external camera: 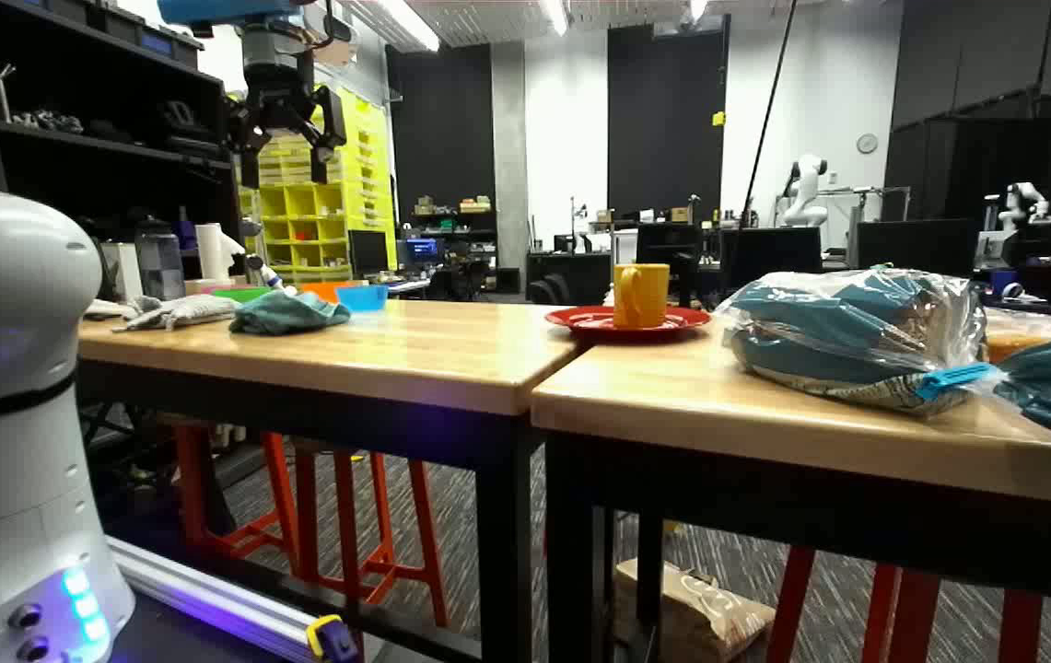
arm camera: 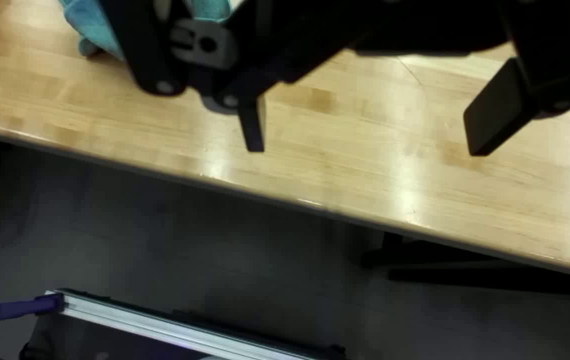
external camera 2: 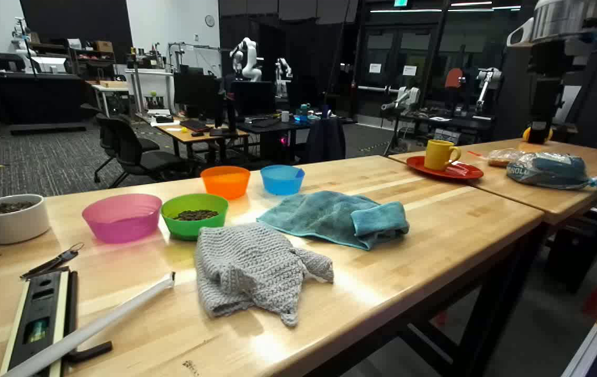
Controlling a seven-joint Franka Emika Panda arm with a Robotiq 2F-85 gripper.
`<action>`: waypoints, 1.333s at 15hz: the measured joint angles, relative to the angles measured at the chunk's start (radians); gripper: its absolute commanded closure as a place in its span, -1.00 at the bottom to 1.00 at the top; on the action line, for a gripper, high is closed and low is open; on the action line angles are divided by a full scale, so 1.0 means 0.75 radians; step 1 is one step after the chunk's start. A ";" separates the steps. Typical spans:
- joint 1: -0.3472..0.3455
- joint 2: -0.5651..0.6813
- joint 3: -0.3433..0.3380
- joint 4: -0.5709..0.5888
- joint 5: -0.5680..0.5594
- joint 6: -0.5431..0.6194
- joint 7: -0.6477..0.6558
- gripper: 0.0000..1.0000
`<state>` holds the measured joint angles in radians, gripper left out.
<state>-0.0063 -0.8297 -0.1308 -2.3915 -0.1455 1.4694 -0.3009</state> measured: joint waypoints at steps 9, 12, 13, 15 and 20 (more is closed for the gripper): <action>0.001 0.000 0.000 0.000 0.001 0.001 0.001 -1.00; 0.016 0.003 -0.001 -0.007 0.025 0.011 0.001 -1.00; 0.026 0.005 -0.001 -0.011 0.040 0.028 0.001 -1.00; 0.050 0.016 -0.001 -0.023 0.074 0.084 0.001 -1.00; 0.124 0.087 0.003 -0.057 0.172 0.267 -0.003 -1.00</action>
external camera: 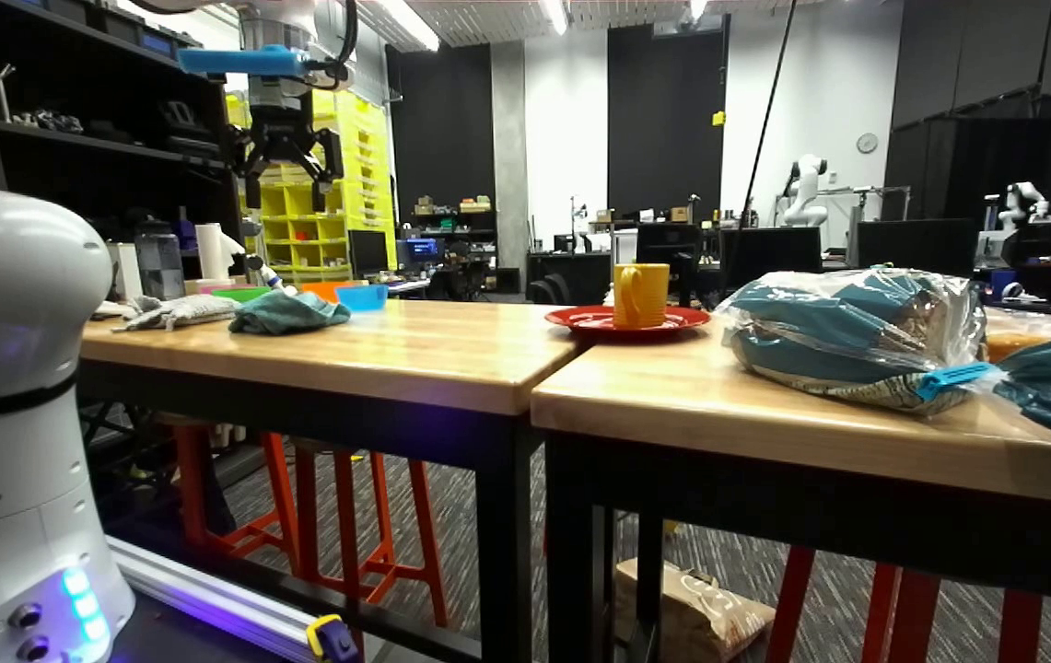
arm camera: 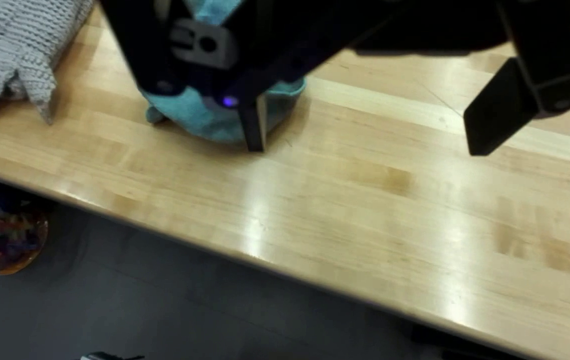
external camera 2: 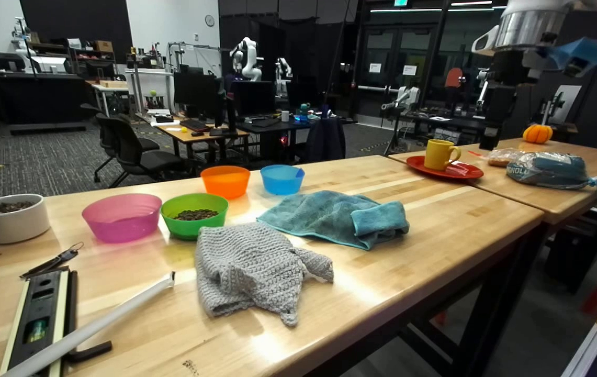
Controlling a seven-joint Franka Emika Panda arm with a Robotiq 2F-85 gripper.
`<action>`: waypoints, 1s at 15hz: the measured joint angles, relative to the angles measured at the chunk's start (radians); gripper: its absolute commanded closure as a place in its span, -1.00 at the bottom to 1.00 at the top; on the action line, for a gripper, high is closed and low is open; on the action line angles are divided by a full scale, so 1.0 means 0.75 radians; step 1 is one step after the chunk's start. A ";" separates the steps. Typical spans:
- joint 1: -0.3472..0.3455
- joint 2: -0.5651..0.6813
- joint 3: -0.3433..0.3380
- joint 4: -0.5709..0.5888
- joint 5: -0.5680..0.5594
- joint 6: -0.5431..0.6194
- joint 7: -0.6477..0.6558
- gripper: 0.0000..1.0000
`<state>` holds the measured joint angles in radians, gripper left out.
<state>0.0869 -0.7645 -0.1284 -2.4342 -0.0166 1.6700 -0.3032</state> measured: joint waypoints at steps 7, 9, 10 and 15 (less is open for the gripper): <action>0.070 0.170 0.029 -0.002 0.110 0.196 -0.021 -1.00; 0.078 0.225 0.049 -0.002 0.146 0.257 -0.021 -1.00; 0.082 0.253 0.061 -0.001 0.162 0.290 -0.021 -1.00; 0.085 0.399 0.117 0.019 0.177 0.439 -0.020 -1.00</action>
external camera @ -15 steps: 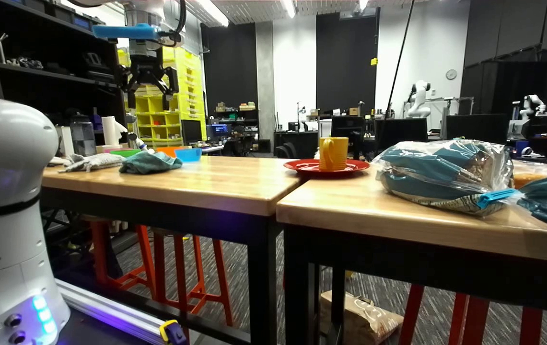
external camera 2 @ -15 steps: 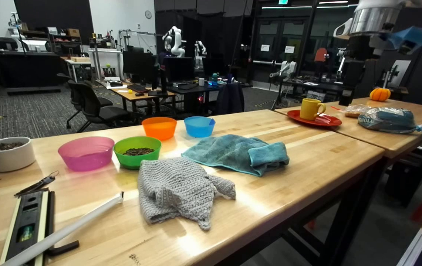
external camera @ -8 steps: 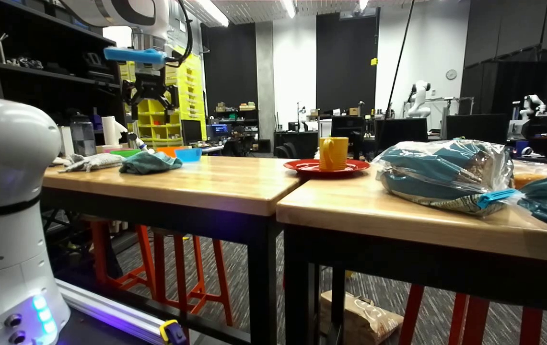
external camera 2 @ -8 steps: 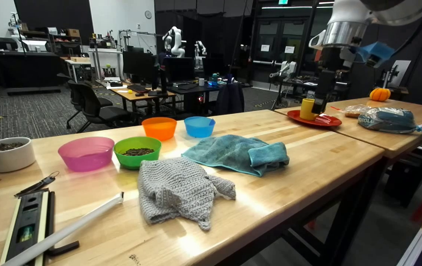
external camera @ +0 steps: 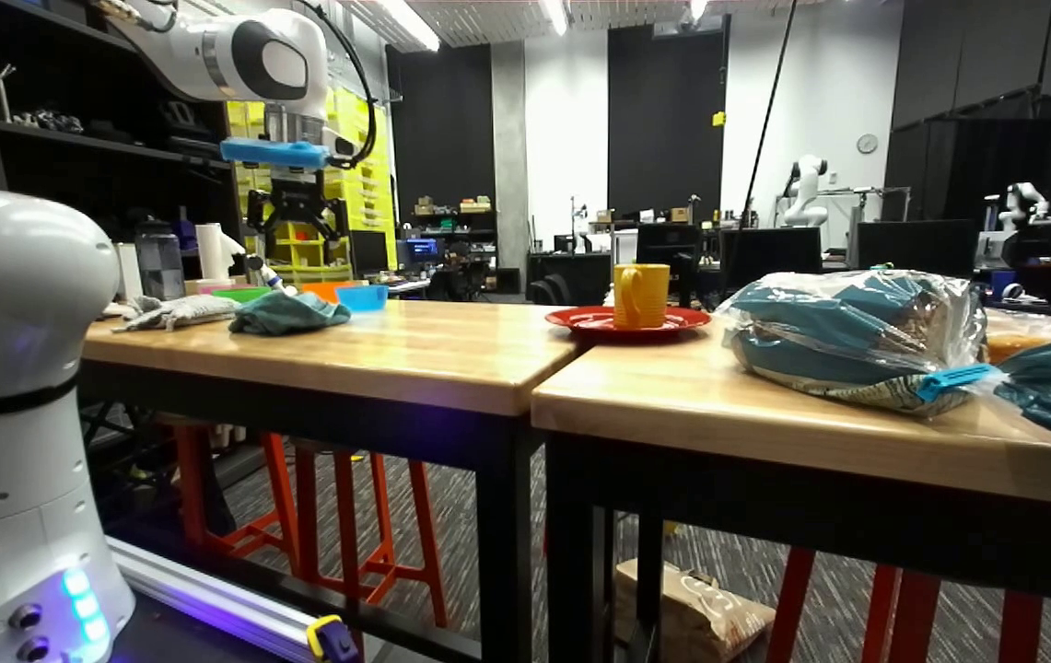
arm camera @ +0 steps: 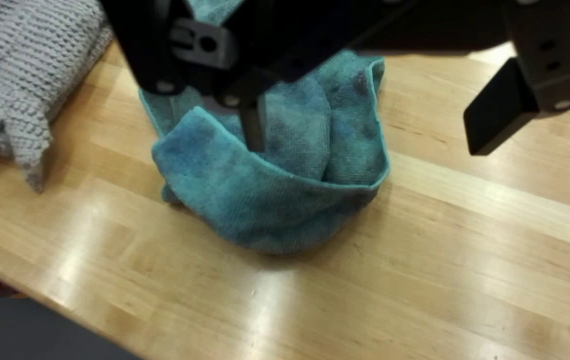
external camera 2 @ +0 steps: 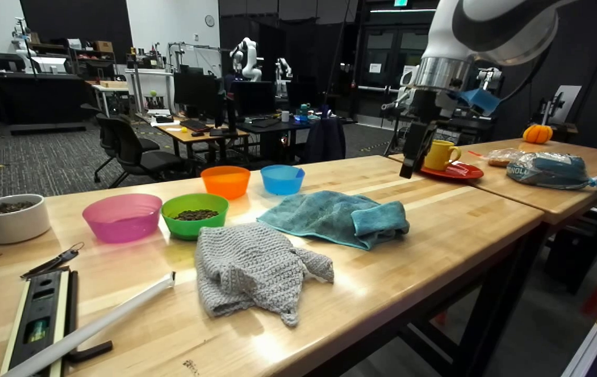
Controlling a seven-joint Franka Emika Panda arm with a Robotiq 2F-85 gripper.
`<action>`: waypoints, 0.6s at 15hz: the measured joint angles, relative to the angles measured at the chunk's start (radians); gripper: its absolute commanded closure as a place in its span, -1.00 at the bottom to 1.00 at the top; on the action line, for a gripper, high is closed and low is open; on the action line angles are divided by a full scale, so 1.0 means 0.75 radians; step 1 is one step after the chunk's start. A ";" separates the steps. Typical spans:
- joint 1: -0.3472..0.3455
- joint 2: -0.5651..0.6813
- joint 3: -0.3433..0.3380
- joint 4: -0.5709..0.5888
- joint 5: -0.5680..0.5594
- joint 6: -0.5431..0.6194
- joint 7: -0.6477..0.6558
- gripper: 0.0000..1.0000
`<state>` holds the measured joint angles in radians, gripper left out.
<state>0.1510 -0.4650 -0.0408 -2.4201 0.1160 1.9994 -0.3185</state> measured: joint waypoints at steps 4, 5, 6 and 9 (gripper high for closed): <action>0.000 0.127 0.004 0.045 0.001 0.067 -0.010 -1.00; 0.000 0.158 0.004 0.063 0.004 0.077 -0.015 -1.00; 0.000 0.191 0.004 0.081 0.011 0.085 -0.023 -1.00; -0.001 0.284 0.002 0.143 0.080 0.094 -0.068 -1.00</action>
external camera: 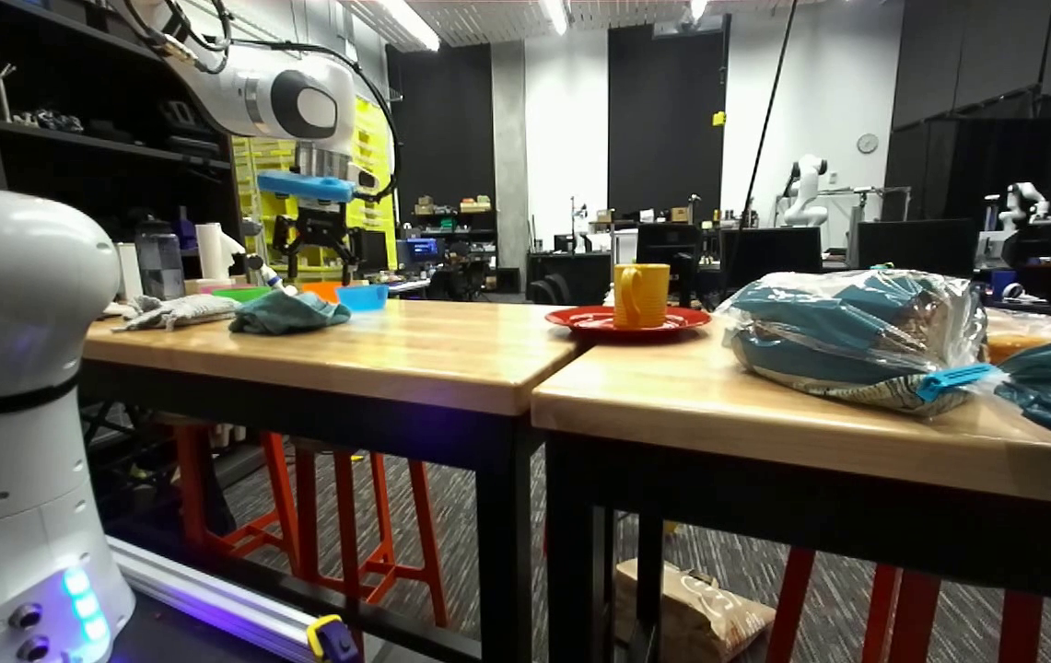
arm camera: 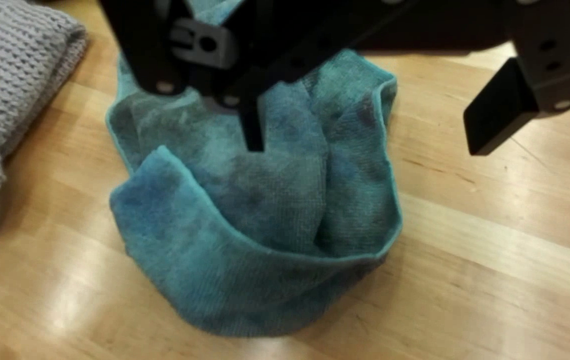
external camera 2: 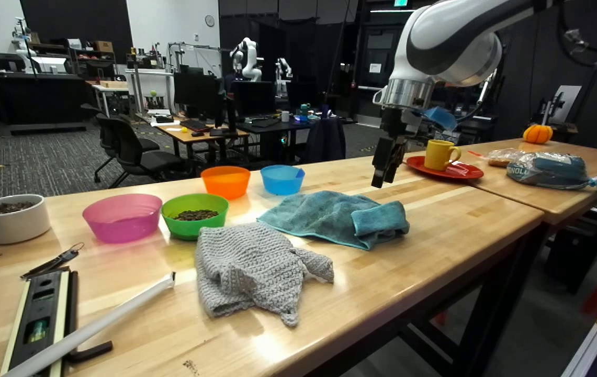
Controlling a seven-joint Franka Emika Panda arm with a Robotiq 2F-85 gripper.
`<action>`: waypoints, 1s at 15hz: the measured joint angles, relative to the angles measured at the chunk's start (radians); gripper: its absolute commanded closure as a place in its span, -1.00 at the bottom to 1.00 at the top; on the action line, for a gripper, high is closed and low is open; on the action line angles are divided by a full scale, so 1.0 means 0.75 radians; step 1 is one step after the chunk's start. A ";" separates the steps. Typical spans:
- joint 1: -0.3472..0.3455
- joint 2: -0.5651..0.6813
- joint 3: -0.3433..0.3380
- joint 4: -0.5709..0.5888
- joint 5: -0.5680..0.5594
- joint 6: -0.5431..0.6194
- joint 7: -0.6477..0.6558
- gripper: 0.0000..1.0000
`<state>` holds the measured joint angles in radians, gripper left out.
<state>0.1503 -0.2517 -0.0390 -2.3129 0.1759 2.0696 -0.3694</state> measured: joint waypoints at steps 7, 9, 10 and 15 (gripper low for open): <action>-0.038 0.173 -0.003 0.133 0.117 -0.003 -0.108 -1.00; -0.052 0.212 -0.003 0.162 0.126 -0.007 -0.121 -1.00; -0.059 0.229 -0.003 0.172 0.132 -0.008 -0.126 -1.00; -0.084 0.297 0.005 0.174 0.173 -0.016 -0.144 -0.71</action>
<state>0.0872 -0.0286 -0.0353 -2.1824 0.3059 2.0574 -0.4772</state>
